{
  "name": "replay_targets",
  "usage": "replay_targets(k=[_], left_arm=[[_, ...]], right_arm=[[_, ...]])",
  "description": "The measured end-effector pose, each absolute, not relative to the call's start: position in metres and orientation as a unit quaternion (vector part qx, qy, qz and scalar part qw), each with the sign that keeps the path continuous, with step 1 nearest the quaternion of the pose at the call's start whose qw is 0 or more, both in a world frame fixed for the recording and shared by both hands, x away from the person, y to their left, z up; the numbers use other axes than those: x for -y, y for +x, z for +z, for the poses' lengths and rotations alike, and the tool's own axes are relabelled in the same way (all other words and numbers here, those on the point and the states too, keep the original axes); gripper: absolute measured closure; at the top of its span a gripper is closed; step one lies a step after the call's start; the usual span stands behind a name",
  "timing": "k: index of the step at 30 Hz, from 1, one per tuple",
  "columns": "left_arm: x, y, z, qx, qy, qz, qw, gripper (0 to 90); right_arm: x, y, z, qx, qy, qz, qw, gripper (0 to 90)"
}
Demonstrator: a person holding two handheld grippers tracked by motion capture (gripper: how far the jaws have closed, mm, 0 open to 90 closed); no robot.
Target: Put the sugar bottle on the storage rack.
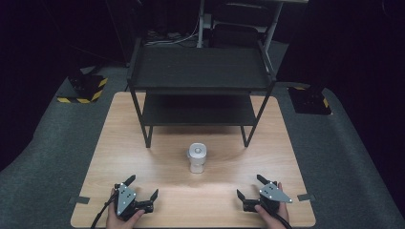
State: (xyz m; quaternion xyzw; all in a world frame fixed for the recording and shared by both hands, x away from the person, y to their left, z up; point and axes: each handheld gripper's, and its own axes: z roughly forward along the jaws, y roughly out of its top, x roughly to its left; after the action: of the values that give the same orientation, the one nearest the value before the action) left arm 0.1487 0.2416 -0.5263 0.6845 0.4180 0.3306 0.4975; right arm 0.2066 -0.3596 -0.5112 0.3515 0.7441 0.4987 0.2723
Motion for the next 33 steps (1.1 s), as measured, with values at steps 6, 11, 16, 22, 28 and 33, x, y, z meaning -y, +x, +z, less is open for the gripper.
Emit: replay_targets(k=[6, 11, 16, 22, 28, 33], left_arm=[[-0.242, 0.149, -0.526, -0.421, 0.683, 0.328, 0.499, 0.5], [-0.242, 0.150, -0.526, -0.421, 0.684, 0.327, 0.498, 0.5], [-0.242, 0.150, -0.526, -0.420, 0.685, 0.325, 0.499, 0.5], [-0.242, 0.149, -0.526, -0.420, 0.681, 0.327, 0.503, 0.5], [-0.244, 0.144, -0.519, -0.419, 0.665, 0.327, 0.524, 0.5], [-0.242, 0.138, -0.508, -0.415, 0.653, 0.332, 0.539, 0.5]], right_arm=[[0.361, 0.207, -0.512, -0.740, 0.357, 0.502, 0.269, 0.3], [0.361, 0.206, -0.512, -0.741, 0.354, 0.502, 0.271, 0.3], [0.361, 0.207, -0.512, -0.741, 0.355, 0.502, 0.269, 0.3], [0.362, 0.207, -0.512, -0.740, 0.355, 0.504, 0.268, 0.3], [0.363, 0.207, -0.512, -0.740, 0.355, 0.506, 0.265, 0.3], [0.363, 0.208, -0.512, -0.740, 0.355, 0.507, 0.264, 0.3]])
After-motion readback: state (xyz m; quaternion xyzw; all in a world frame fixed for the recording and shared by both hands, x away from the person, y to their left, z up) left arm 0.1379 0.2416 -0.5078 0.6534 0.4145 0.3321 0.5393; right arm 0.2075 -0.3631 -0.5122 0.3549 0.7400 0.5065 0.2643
